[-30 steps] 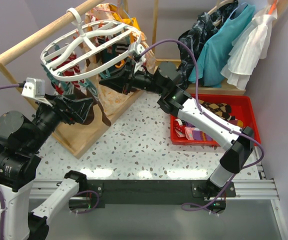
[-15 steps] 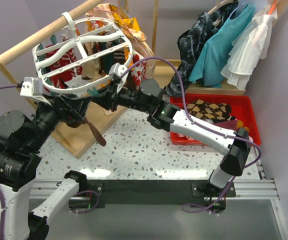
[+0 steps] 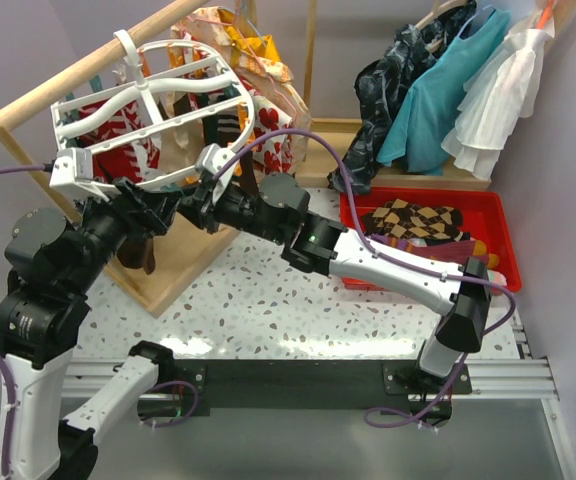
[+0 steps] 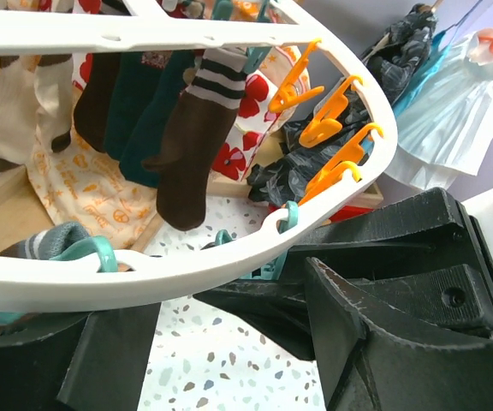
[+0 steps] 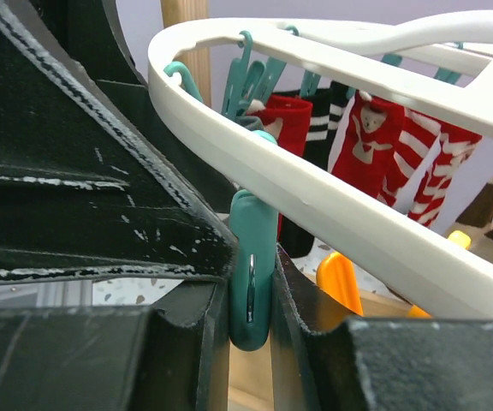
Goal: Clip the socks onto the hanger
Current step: Open the clamp at the hanger.
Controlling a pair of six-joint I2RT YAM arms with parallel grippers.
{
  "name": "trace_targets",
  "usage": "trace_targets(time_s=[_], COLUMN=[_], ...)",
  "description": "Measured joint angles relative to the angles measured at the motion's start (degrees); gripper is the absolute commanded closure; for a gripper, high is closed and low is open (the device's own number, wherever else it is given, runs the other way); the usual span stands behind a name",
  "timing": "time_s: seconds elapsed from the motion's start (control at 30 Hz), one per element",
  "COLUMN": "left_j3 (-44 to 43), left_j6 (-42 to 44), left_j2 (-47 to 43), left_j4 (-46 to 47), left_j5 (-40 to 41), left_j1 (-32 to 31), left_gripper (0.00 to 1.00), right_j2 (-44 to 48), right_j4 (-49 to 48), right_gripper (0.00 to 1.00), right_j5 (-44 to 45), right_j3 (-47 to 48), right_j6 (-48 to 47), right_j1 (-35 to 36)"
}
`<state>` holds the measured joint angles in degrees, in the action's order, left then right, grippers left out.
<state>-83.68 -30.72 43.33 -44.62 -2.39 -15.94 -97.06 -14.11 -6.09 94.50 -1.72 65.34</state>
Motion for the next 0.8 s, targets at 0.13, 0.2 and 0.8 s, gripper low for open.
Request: trace_targets(time_s=[0.13, 0.2, 0.8], left_j3=[1.6, 2.3, 8.7], left_j6=[-1.5, -2.5, -8.7], left_j2=[0.1, 0.1, -1.0], left_j4=[0.7, 1.4, 10.0], left_j5=[0.2, 0.3, 0.5], left_j1=[0.0, 0.0, -0.3], left_gripper=[0.33, 0.34, 0.68], right_j2=[-0.6, -0.9, -1.0], right_j4=[0.2, 0.2, -1.4], right_gripper=[1.0, 1.0, 0.99], right_j5=[0.6, 0.7, 2.1], right_j3=[0.0, 0.0, -1.0], right_j6=[-0.5, -0.5, -0.3], right_j1=[0.1, 0.1, -0.1])
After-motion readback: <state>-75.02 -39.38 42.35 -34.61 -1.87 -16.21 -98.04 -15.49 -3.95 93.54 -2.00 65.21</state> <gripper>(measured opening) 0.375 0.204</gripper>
